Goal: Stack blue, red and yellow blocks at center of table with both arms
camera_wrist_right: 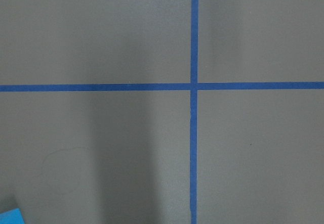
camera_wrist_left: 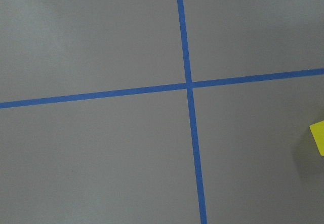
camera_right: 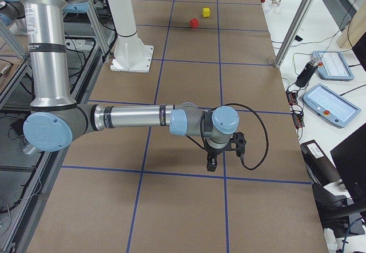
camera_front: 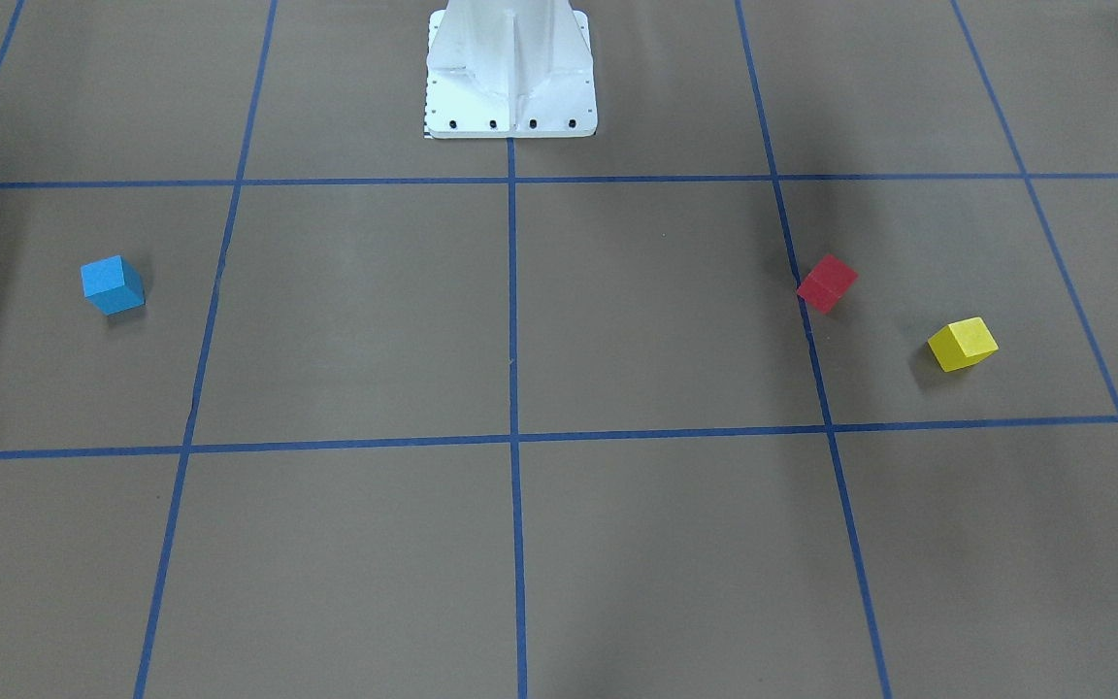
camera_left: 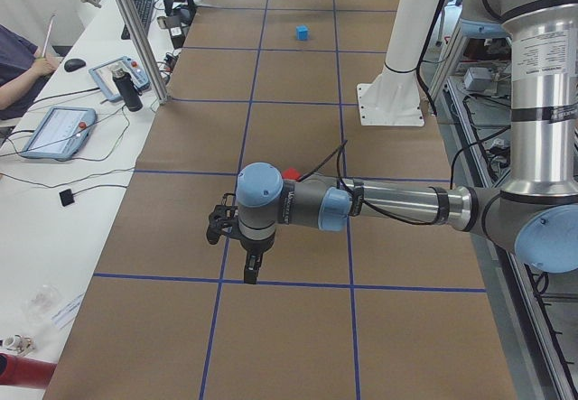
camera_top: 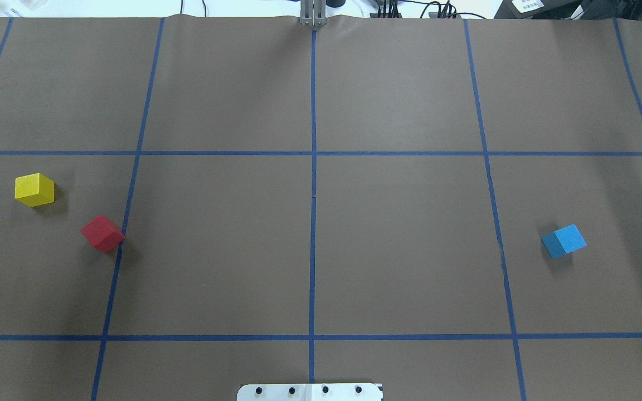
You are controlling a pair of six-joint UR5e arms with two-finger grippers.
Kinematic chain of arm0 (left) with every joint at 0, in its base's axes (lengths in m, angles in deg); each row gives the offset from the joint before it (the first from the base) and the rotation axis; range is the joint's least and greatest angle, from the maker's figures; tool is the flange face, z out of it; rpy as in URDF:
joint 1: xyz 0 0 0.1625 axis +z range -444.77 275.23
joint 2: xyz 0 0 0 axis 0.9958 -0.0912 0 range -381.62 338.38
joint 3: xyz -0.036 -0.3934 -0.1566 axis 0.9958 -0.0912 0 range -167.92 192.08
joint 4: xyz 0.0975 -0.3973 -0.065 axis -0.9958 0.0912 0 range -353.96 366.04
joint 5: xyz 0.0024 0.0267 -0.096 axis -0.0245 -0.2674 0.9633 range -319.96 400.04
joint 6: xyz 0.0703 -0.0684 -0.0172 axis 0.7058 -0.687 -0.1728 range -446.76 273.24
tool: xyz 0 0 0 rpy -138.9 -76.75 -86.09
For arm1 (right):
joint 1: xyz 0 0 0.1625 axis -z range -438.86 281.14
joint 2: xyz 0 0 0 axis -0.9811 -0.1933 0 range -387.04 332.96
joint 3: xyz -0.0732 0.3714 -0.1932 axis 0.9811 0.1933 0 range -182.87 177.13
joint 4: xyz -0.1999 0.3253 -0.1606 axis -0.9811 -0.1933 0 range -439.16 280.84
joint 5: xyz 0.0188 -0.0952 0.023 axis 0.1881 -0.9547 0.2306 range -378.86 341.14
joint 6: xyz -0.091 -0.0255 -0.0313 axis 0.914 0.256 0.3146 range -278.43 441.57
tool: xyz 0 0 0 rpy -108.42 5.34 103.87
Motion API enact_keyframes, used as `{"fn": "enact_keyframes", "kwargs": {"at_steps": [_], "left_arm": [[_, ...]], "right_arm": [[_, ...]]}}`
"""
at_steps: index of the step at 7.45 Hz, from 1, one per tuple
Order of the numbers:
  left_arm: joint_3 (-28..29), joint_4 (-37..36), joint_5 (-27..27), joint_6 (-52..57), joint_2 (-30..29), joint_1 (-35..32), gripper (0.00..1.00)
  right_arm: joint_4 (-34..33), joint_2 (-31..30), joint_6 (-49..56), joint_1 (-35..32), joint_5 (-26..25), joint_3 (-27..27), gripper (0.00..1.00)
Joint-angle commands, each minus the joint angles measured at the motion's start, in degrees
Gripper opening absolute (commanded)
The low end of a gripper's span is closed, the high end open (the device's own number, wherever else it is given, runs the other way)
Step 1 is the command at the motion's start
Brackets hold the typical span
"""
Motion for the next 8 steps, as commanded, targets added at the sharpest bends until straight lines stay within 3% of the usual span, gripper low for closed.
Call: {"fn": "enact_keyframes", "kwargs": {"at_steps": [1,6,8], "left_arm": [[-0.35,-0.03,-0.01,0.0,0.27,-0.04,1.0],[-0.01,0.93,-0.19,-0.09,0.0,0.75,1.0],[0.08,1.64,0.34,-0.79,-0.26,0.84,1.0]], "right_arm": [[0.01,-0.04,0.0,-0.44,-0.53,0.43,0.99],[0.8,0.23,0.44,-0.62,-1.5,-0.36,0.99],[1.67,6.25,-0.52,1.65,-5.71,-0.72,0.99]]}}
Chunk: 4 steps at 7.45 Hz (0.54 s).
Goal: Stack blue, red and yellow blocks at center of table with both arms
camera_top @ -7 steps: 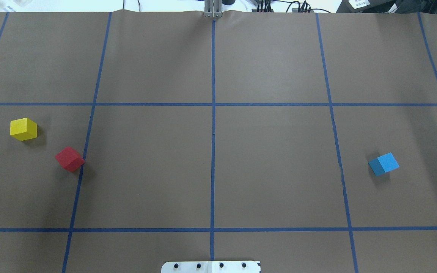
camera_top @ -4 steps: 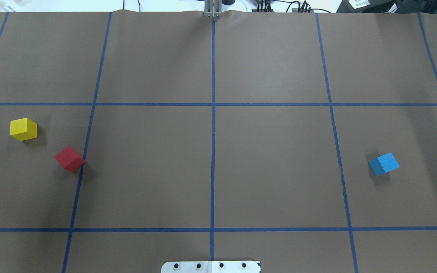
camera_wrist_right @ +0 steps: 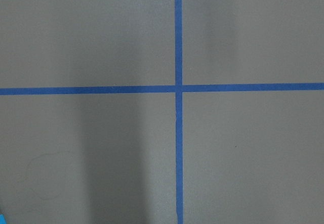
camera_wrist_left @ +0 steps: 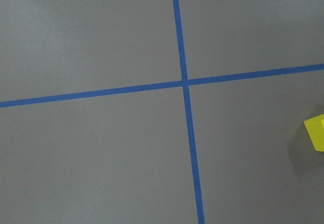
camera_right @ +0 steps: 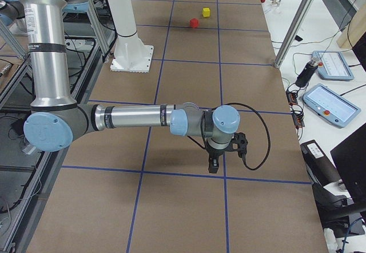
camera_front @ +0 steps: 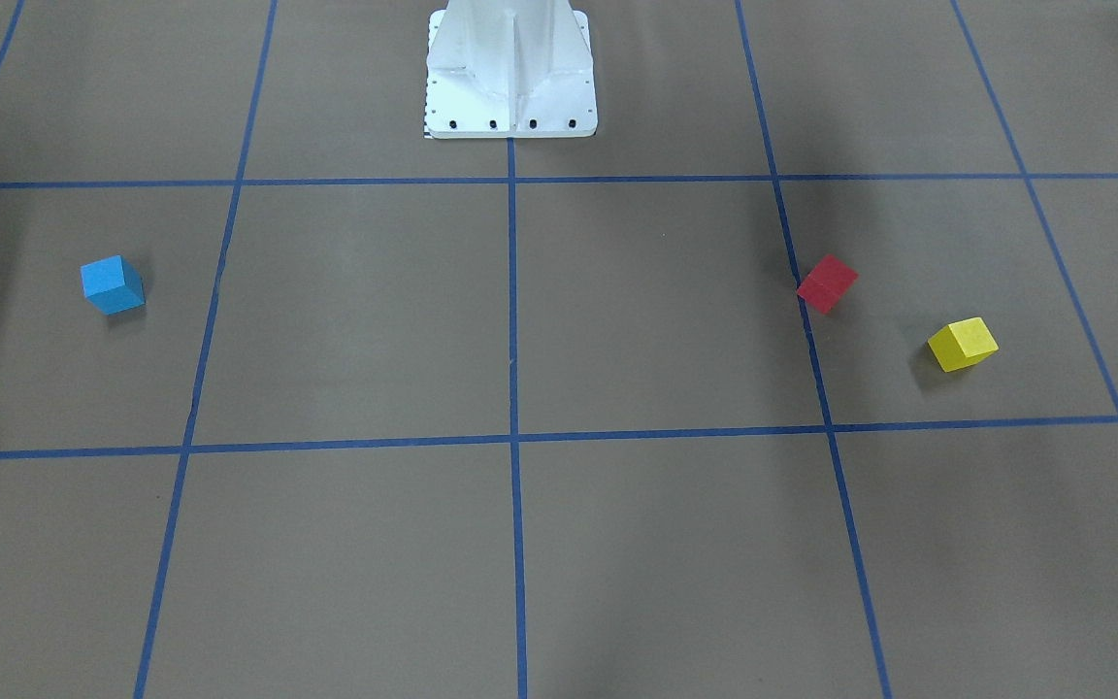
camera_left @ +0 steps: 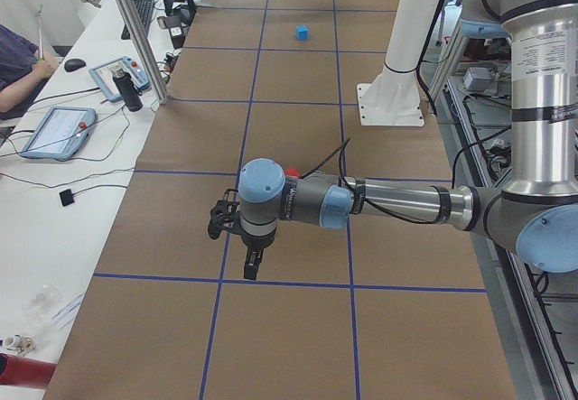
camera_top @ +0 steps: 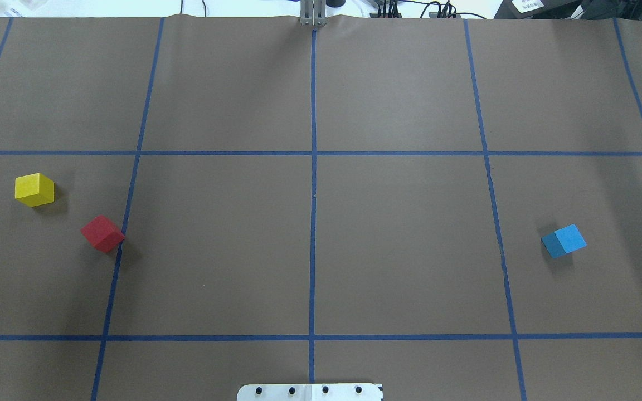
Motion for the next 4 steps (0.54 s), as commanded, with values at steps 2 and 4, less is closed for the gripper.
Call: {"fn": "enact_keyframes", "kwargs": {"at_steps": [2,4], "left_arm": [[0.12,0.45,0.26,-0.19,-0.2,0.16,1.0],[0.12,0.45,0.26,-0.1,-0.29,0.16,1.0]], "right_arm": [[0.6,5.84,-0.48,3.84,5.65,-1.62,0.99],[5.05,5.05,-4.31,10.23,9.31,-6.96,0.99]]}}
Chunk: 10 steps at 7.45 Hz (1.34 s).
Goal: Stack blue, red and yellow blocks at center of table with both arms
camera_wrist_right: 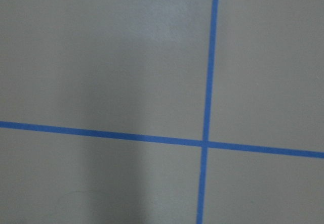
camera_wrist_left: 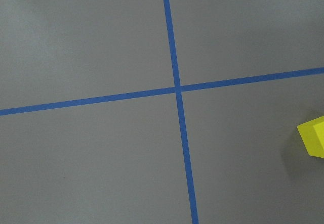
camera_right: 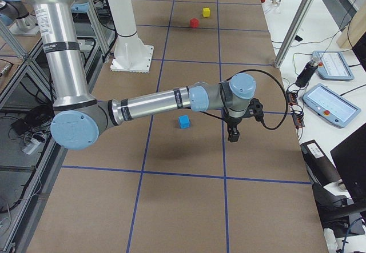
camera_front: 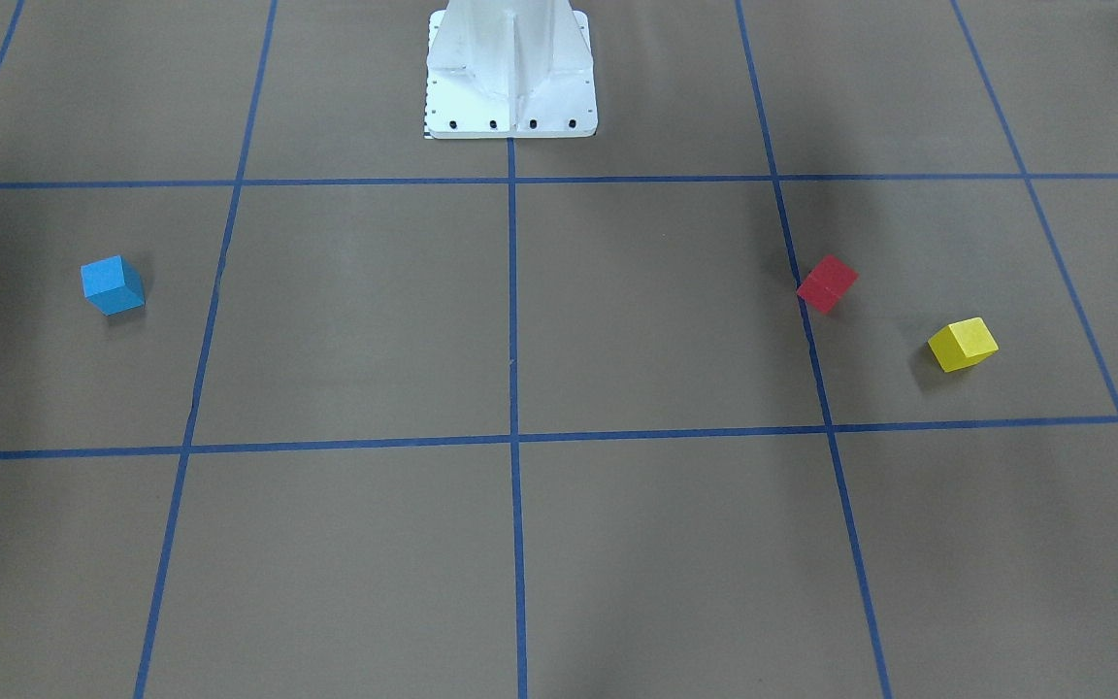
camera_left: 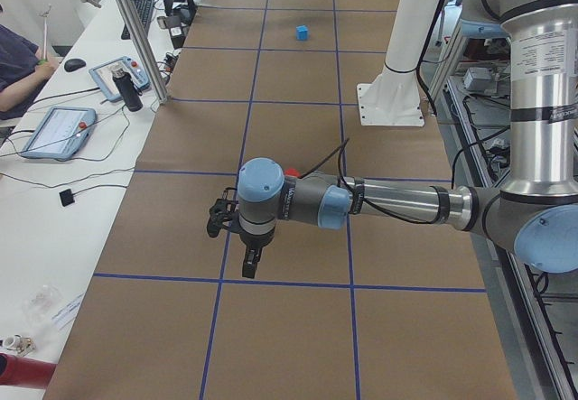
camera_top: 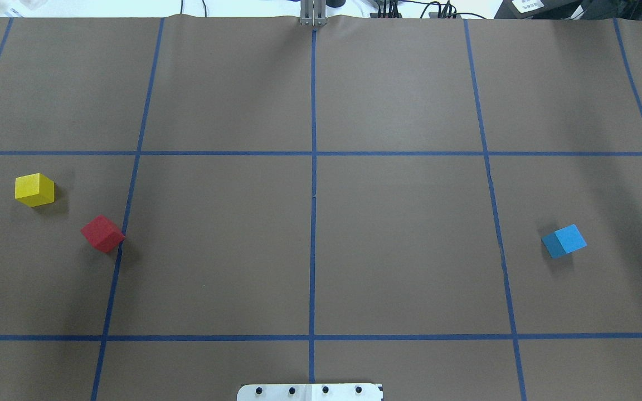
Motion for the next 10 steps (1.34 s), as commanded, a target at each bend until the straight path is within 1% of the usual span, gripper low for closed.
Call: {"fn": "enact_keyframes", "kwargs": {"at_steps": [1,2,3,4,5,6,8,10], "left_arm": [[-0.48,0.01,0.1,0.03,0.01,0.0,1.0],[-0.83,-0.08,0.1,0.03,0.01,0.0,1.0],[-1.01,-0.08,0.1,0.03,0.01,0.0,1.0],[-1.36,-0.08,0.1,0.03,0.01,0.0,1.0],[-1.53,0.01,0.1,0.03,-0.08,0.0,1.0],[-1.62,0.01,0.1,0.03,-0.08,0.0,1.0],[-1.89,-0.08,0.1,0.12,-0.17,0.0,1.0],[-1.97,-0.08,0.02,0.12,-0.17,0.0,1.0]], "right_arm": [[6.57,-0.54,-11.62,9.6,1.12,-5.23,0.99],[12.78,-1.85,-18.15,15.23,-3.5,-5.94,0.99],[21.28,-6.82,-23.87,20.76,-10.5,-6.82,0.99],[27.46,-9.83,-26.89,22.56,-10.75,-6.66,0.99],[28.65,-11.16,-27.79,24.49,-10.75,-6.74,0.99],[28.4,-11.78,-28.14,26.16,-10.75,-6.57,0.99],[28.31,-12.05,-33.58,29.76,-10.92,-6.39,0.99],[28.22,-13.63,-33.68,31.89,-11.45,-6.3,0.99]]}}
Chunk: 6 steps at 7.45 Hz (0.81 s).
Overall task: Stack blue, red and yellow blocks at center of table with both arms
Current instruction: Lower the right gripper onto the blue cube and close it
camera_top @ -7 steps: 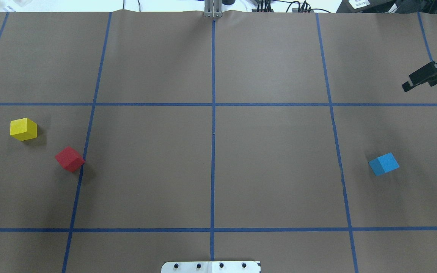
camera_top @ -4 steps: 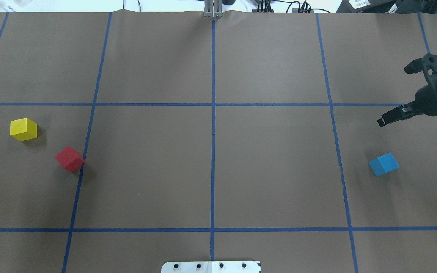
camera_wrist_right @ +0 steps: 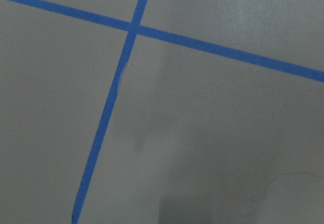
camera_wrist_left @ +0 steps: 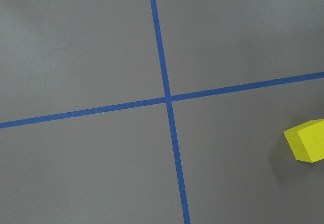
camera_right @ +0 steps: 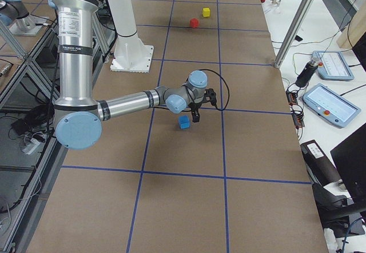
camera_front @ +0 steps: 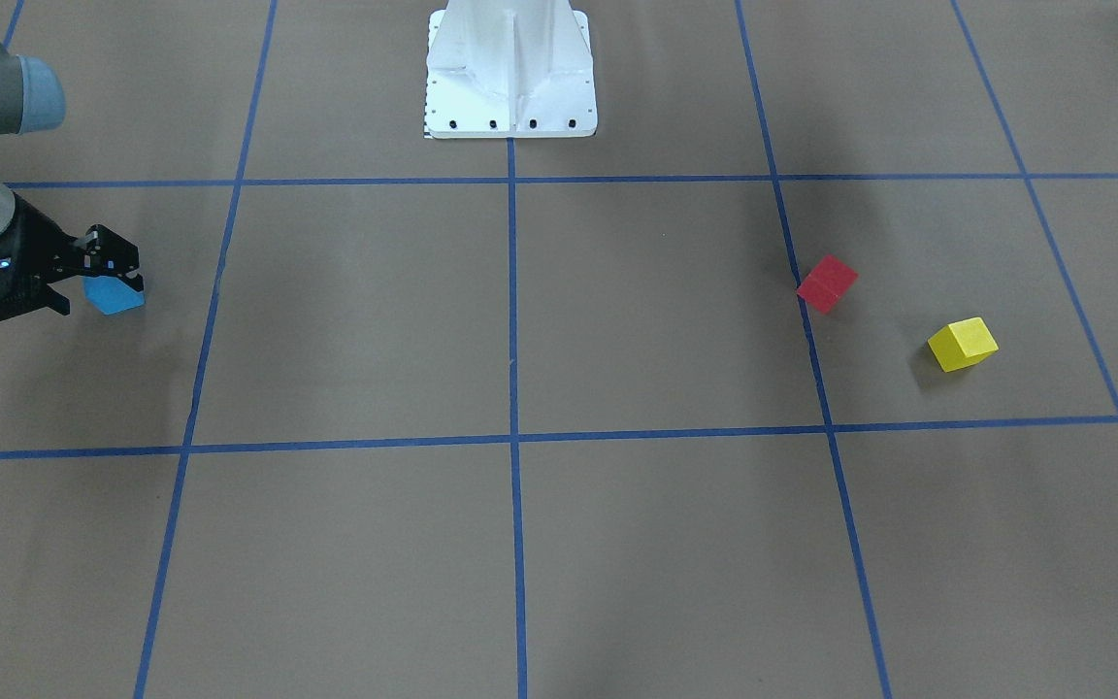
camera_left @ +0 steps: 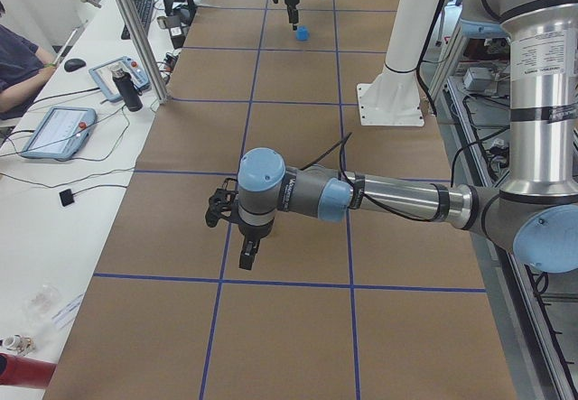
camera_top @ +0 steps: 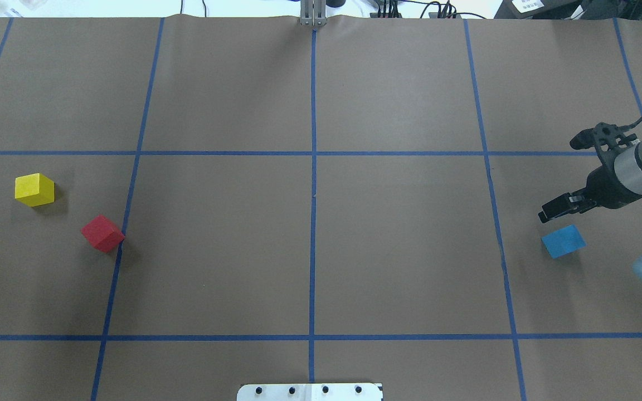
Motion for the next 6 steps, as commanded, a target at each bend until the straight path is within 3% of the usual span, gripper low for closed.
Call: {"fn": "enact_keyframes", "kwargs": {"at_steps": [1,4,5,6], "left_arm": [[0.02,-0.01,-0.07,0.19,-0.01,0.0,1.0],[-0.06,0.07,0.02,0.45,0.34,0.0,1.0],[-0.06,0.07,0.02,0.45,0.43,0.0,1.0],[-0.06,0.07,0.02,0.45,0.52,0.0,1.0]], "right_arm": [[-0.02,-1.89,-0.44,1.85,-0.39,0.1,0.99],[-0.11,-3.56,-0.17,2.82,-0.56,0.53,0.99],[-0.11,-3.39,-0.35,3.0,-0.65,0.62,0.92],[-0.11,-3.39,-0.35,3.26,-1.78,0.88,0.49]]}}
